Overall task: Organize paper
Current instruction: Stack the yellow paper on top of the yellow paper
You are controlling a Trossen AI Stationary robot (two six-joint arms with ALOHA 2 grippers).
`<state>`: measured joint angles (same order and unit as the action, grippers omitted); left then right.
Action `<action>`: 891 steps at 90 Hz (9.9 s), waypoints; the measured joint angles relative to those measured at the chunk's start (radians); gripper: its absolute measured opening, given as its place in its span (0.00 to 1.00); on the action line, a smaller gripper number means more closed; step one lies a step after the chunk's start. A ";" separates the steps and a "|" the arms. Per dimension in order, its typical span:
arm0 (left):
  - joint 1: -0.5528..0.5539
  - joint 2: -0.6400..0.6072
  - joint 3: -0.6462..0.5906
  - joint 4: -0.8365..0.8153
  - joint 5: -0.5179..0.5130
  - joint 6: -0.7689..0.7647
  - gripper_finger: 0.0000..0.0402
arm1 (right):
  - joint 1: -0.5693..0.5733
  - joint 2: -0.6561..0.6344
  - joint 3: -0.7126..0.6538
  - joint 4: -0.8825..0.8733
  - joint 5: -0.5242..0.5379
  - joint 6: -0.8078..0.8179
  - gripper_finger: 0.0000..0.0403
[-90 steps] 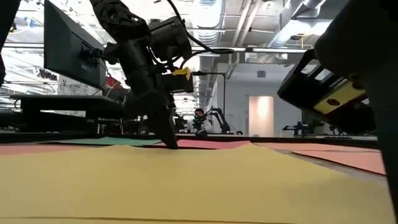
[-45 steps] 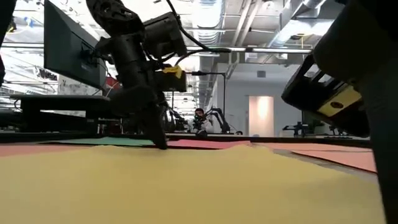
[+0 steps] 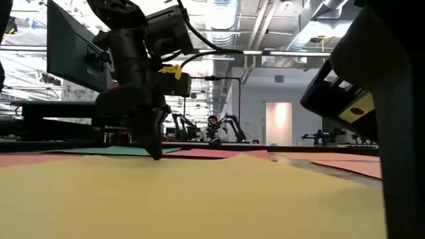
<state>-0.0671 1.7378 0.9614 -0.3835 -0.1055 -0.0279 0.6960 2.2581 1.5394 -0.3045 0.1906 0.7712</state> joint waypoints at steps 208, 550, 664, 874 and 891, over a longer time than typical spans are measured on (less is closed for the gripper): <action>-0.077 -0.082 0.258 -0.184 -0.114 0.012 0.00 | 0.006 -0.036 -0.004 0.049 0.012 -0.019 0.00; -0.881 -0.296 -0.312 -0.019 -0.101 -1.024 0.00 | -0.323 -0.186 -0.043 -0.409 -0.077 -0.256 0.00; -0.591 -0.010 -0.118 0.265 0.082 -0.561 0.00 | -0.043 -0.290 -0.231 -0.259 -0.072 0.037 0.00; -0.582 -0.168 -0.095 0.117 0.051 -0.544 0.00 | -0.156 -0.342 -0.328 -0.211 -0.139 0.005 0.00; -0.629 -0.266 -0.123 -0.155 -0.069 -0.602 0.00 | -0.169 -0.343 -0.328 -0.204 -0.137 -0.019 0.00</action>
<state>-0.6957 1.4722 0.8386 -0.5388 -0.1747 -0.6294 0.5266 1.9156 1.2118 -0.5082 0.0533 0.7522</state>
